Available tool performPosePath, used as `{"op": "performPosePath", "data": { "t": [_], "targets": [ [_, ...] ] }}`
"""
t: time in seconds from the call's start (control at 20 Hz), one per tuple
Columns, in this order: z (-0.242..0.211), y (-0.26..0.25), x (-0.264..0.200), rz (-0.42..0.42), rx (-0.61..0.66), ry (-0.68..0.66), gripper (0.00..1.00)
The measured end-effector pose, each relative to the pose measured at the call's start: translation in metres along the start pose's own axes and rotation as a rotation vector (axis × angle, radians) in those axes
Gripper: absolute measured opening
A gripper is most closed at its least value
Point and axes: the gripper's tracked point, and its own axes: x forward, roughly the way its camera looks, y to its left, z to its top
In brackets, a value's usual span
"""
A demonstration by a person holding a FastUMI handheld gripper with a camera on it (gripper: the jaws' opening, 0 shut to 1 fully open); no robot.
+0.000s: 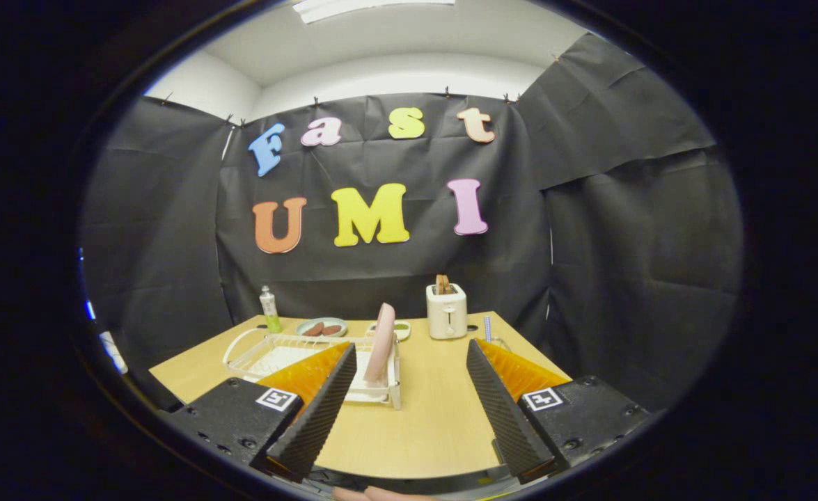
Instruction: Take the plate from the dish rack, then take the spoon from the basket and place it into the plate.
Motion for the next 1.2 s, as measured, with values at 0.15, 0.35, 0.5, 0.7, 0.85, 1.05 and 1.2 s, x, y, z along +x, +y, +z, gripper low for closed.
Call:
{"op": "performPosePath", "data": {
  "t": [0.15,0.35,0.5,0.7,0.85,1.05,1.2],
  "targets": [
    [0.009,0.012,0.029,0.005,-0.033,0.034,1.0],
    [0.029,0.034,0.077,0.03,-0.105,0.088,1.0],
    [0.039,0.047,0.119,0.038,-0.154,0.202,1.0],
    [0.042,0.051,0.178,0.017,-0.151,0.362,1.0],
    [0.029,0.043,0.221,-0.027,-0.163,0.502,1.0],
    [0.017,0.04,0.26,-0.075,-0.177,0.694,0.96],
    [0.018,0.039,0.276,-0.152,-0.257,0.787,0.87]
  ]
}}
